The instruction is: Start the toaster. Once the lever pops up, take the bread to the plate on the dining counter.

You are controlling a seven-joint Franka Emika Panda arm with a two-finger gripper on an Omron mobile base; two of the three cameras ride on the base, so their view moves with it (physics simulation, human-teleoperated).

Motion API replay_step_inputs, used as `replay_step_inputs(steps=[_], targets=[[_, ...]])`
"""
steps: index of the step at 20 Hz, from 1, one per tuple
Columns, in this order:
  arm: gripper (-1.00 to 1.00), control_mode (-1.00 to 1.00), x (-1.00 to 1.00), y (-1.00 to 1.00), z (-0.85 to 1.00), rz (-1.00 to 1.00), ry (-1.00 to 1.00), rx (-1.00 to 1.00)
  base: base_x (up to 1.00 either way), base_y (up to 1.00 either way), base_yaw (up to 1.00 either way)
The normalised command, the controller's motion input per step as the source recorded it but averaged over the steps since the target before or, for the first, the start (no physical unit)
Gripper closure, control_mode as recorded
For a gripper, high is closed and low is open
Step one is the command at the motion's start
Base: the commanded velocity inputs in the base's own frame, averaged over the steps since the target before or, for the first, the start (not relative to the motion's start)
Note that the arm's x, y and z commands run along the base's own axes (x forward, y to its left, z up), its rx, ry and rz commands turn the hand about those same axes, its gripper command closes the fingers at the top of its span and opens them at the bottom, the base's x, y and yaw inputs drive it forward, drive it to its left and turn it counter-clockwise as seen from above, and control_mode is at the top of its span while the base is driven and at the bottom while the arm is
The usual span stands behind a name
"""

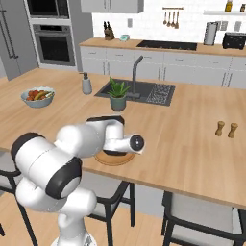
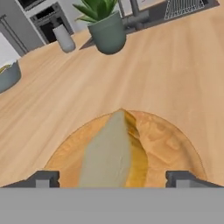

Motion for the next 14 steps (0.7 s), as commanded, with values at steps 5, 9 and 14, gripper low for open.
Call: replay_step_inputs(steps=[5, 9, 14], targets=[[-1.0, -1.0, -0.03, -0.21, 0.15, -0.05, 0.08, -0.24, 0.0, 0.0, 0.0], [-1.0, -1.0, -0.2, -0.18, 0.27, -0.06, 0.08, -0.28, 0.0, 0.0, 0.0], [-1.0, -1.0, -0.81, 0.08, 0.55, -0.12, 0.04, -0.12, 0.0, 0.0, 0.0]])
